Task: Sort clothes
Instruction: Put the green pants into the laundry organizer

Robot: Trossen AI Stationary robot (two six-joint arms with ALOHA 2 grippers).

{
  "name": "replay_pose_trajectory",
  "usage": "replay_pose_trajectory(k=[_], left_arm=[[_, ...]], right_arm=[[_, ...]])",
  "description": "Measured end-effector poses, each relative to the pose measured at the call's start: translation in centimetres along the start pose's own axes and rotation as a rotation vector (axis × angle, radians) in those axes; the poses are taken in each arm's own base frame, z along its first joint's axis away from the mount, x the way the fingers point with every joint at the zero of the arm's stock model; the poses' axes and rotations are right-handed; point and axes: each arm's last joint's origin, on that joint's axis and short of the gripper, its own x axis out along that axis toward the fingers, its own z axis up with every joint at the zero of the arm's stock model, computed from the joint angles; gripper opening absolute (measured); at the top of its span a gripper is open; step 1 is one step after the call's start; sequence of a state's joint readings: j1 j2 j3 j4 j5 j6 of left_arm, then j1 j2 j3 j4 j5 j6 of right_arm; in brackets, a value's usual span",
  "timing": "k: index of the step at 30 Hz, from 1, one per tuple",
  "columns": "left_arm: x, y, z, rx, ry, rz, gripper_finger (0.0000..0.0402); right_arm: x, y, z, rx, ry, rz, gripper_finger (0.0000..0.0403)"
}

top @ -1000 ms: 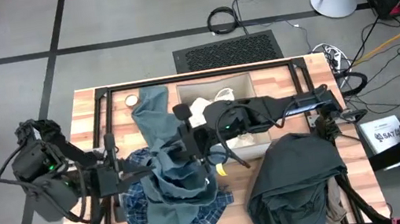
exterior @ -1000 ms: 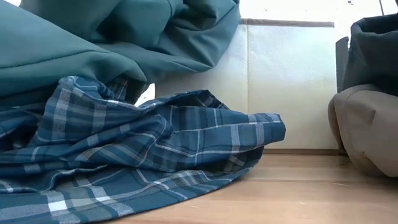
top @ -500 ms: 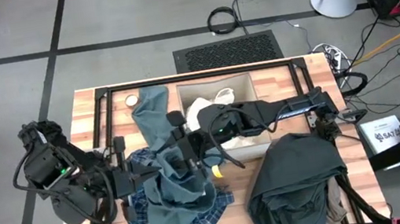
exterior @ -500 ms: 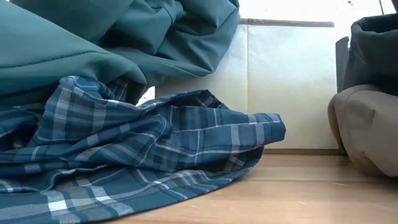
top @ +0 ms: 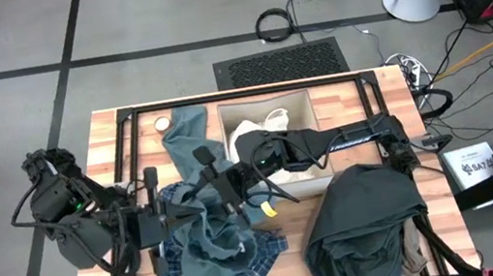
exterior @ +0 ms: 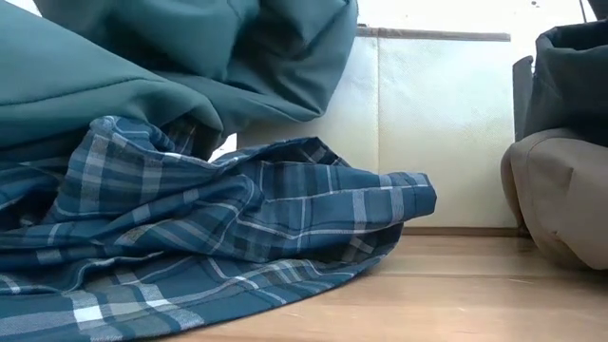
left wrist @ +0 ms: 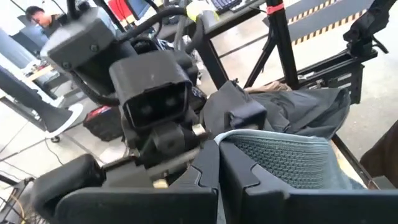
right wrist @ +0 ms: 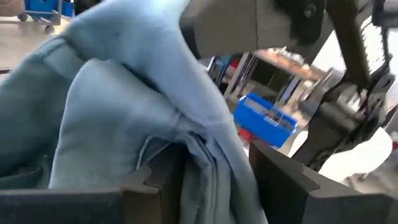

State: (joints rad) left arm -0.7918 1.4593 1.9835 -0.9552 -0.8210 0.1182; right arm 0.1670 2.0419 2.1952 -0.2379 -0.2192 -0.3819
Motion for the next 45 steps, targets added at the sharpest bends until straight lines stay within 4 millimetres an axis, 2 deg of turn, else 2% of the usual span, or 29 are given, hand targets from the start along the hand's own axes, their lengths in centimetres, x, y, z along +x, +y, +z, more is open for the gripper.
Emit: replay_pose_trajectory(k=[6, 9, 12, 16, 20, 25, 30, 37, 41, 45], left_arm=[[0.4, 0.4, -0.1, -0.012, 0.009, 0.013, 0.0000], [0.5, 0.6, -0.1, -0.014, 0.013, 0.018, 0.0000], [0.3, 0.8, -0.1, -0.018, 0.009, 0.019, 0.0000], [0.1, 1.0, -0.1, -0.023, 0.005, 0.020, 0.0008], [0.1, 1.0, -0.1, -0.067, 0.006, 0.023, 0.0040], [0.1, 1.0, -0.4, -0.148, 0.026, 0.031, 0.0109], [-1.6, 1.8, -0.6, -0.202, 0.023, 0.016, 0.0156], [-6.4, 5.3, -0.9, -0.296, -0.076, -0.029, 0.0161], [-8.6, 7.7, -1.7, -0.367, -0.120, -0.045, 0.0162], [-9.6, 8.6, -2.6, -0.385, -0.119, -0.106, 0.0162]], right_arm=[[0.5, 0.0, 0.1, -0.047, -0.104, 0.085, 0.0162], [0.5, 0.1, 0.1, -0.042, -0.104, 0.109, 0.0145], [0.5, 0.1, 0.0, -0.034, -0.103, 0.112, 0.0105], [0.5, 0.0, 0.1, -0.036, -0.111, 0.106, 0.0024], [0.5, 0.0, 0.1, -0.004, -0.110, 0.105, 0.0010], [0.2, -0.4, -0.1, 0.050, -0.078, 0.086, 0.0005], [-1.9, -0.9, 1.3, 0.057, 0.008, -0.027, 0.0003], [-5.9, -1.1, 4.3, 0.057, 0.083, -0.173, 0.0002], [-8.6, -1.2, 7.5, 0.003, -0.019, -0.312, 0.0002], [-11.3, -1.8, 11.2, -0.037, -0.246, -0.424, 0.0002]])
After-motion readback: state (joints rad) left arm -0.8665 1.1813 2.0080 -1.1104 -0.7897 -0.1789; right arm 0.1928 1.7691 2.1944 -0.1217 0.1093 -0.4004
